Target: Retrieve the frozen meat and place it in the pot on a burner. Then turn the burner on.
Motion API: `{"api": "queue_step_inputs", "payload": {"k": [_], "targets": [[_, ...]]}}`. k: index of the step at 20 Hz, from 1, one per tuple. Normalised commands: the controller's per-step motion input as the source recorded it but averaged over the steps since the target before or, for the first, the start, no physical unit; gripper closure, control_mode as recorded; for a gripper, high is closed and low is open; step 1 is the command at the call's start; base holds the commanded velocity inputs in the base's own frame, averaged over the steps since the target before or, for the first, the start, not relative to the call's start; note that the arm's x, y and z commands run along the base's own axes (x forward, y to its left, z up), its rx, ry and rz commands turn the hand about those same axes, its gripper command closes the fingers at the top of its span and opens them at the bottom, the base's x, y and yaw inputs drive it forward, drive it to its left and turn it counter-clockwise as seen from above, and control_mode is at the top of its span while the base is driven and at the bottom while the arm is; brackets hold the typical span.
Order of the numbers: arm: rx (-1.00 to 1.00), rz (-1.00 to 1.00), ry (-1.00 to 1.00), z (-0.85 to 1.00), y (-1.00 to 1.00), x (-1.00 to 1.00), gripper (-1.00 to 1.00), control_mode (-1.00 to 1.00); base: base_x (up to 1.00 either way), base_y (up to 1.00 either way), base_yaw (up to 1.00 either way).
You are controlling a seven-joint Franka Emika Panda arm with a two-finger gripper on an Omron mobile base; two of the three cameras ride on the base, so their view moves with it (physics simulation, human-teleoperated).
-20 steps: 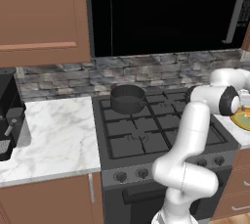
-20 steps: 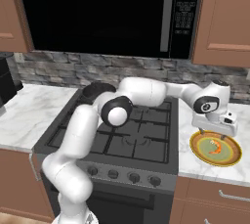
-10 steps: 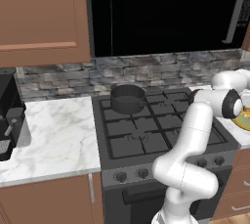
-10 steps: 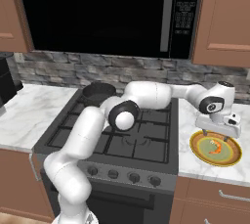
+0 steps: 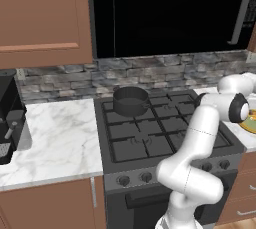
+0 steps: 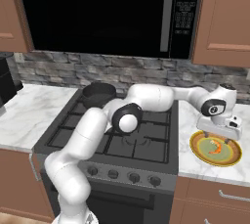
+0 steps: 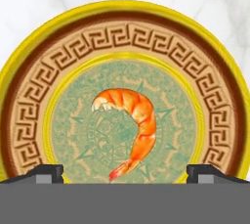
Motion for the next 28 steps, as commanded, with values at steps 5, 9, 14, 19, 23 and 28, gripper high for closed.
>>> {"api": "queue_step_inputs", "payload": {"k": [5, 9, 14, 19, 23, 28], "targets": [[0.0, 0.0, 0.0, -0.11, -0.13, 0.06, -1.0, -1.0, 0.0, 0.0, 0.0], [0.0, 0.0, 0.0, -0.1, -0.05, 0.06, -1.0, -1.0, 0.0, 0.0, 0.0], [0.0, 0.0, 0.0, -0.17, -0.05, 0.03, -1.0, -1.0, 0.0, 0.0, 0.0], [0.0, 0.0, 0.0, -0.14, -0.14, 0.02, -1.0, -1.0, 0.0, 0.0, 0.0], [0.0, 0.0, 0.0, -0.17, -0.08, 0.02, -1.0, -1.0, 0.0, 0.0, 0.0], [0.0, 0.0, 0.0, -0.19, 0.0, 0.01, -1.0, -1.0, 0.0, 0.0, 0.0]]}}
